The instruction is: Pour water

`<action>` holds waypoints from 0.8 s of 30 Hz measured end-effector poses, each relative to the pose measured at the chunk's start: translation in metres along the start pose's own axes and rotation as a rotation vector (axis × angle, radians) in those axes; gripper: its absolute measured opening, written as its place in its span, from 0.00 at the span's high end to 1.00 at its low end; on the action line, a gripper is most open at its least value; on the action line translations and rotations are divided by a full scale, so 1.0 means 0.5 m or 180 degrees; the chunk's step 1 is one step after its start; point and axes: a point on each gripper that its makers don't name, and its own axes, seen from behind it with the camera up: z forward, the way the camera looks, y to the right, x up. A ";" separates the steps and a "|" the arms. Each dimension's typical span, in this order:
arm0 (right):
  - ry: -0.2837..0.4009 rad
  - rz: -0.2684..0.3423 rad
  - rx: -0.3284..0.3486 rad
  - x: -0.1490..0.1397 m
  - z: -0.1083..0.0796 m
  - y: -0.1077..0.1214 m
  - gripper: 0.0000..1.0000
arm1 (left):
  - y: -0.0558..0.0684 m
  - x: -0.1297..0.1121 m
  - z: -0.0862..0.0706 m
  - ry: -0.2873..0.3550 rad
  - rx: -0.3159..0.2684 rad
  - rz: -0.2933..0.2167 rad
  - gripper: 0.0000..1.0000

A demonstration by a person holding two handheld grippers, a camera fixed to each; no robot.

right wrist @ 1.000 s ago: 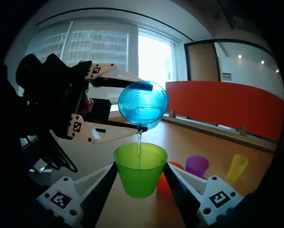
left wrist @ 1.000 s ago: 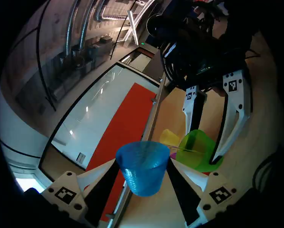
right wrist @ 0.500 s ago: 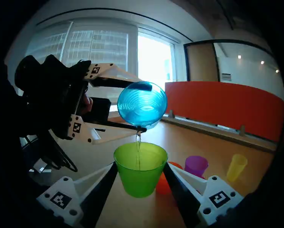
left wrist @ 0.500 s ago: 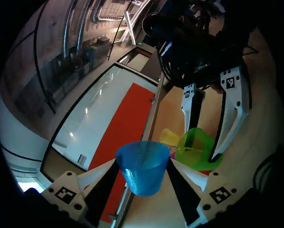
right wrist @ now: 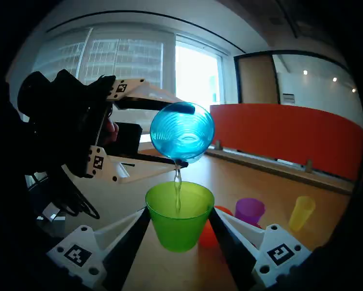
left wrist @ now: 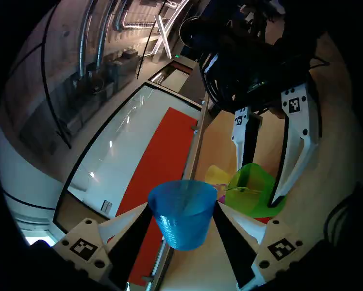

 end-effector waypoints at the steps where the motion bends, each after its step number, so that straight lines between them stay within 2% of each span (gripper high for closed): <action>1: 0.0001 0.0000 -0.0002 0.000 0.000 0.001 0.10 | 0.000 0.000 0.000 0.0001 0.0001 0.0001 0.15; 24: 0.0020 0.0016 -0.0019 -0.003 -0.005 0.008 0.10 | -0.006 0.009 0.000 0.0011 0.0016 0.0138 0.15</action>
